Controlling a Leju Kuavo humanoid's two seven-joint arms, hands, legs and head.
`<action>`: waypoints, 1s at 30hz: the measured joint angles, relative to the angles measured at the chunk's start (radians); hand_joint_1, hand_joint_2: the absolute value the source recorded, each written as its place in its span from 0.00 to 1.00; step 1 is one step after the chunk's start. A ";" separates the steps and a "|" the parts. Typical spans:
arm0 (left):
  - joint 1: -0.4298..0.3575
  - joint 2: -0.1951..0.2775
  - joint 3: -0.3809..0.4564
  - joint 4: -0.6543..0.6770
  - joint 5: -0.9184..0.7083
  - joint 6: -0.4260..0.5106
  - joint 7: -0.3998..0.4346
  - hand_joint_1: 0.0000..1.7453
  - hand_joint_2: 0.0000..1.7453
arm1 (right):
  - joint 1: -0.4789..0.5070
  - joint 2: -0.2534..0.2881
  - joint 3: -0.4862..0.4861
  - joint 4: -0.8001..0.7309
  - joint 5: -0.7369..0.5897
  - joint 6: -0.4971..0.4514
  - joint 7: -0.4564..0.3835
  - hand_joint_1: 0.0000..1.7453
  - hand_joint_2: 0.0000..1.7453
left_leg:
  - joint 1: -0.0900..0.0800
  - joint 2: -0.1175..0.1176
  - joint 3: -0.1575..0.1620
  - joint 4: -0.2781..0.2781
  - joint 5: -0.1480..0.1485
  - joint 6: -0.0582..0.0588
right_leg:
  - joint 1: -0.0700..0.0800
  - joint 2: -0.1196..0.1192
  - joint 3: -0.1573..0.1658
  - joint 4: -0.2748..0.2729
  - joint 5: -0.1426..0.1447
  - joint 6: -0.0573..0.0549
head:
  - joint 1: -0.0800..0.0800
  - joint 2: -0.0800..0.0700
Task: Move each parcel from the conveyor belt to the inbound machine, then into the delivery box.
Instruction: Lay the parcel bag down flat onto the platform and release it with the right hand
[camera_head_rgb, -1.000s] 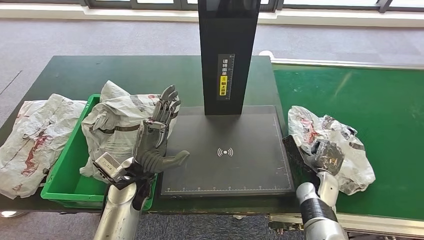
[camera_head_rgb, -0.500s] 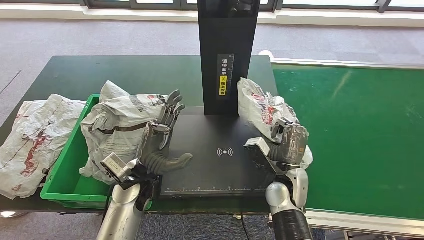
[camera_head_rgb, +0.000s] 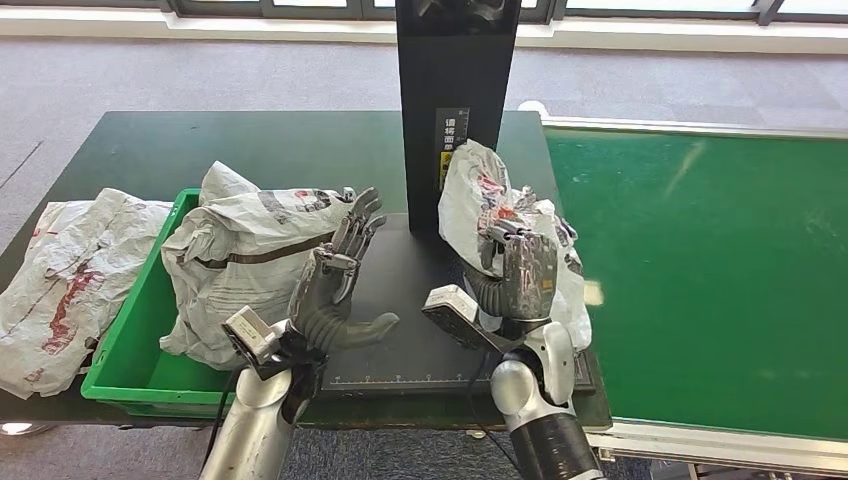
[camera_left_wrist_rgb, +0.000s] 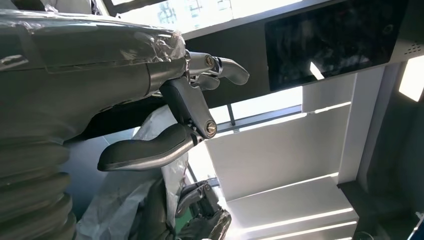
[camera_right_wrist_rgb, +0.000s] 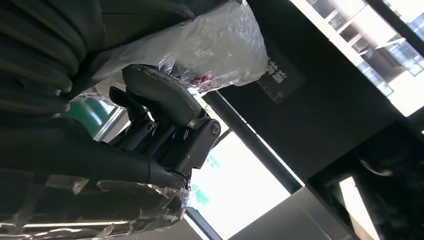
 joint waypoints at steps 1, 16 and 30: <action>-0.001 0.000 -0.002 0.003 -0.002 0.003 0.000 0.00 1.00 | -0.002 0.001 0.010 0.003 -0.006 0.003 -0.002 0.26 1.00 | 0.000 0.000 0.000 0.000 0.000 0.000 | 0.000 0.000 0.000 0.000 0.000 0.000 | 0.000 0.000; -0.008 0.000 -0.022 0.038 -0.017 0.060 -0.011 0.00 1.00 | -0.080 0.017 0.041 0.224 -0.151 0.086 -0.016 0.00 0.00 | 0.000 0.000 0.000 0.000 0.000 0.000 | 0.000 0.000 0.000 0.000 0.000 0.000 | 0.000 0.000; -0.011 0.000 -0.029 0.043 -0.043 0.098 0.002 0.00 1.00 | -0.071 0.017 0.041 0.186 -0.147 -0.015 -0.056 0.00 0.00 | 0.000 0.001 0.000 0.000 0.000 0.000 | 0.000 0.000 0.000 0.000 0.000 0.000 | 0.000 0.000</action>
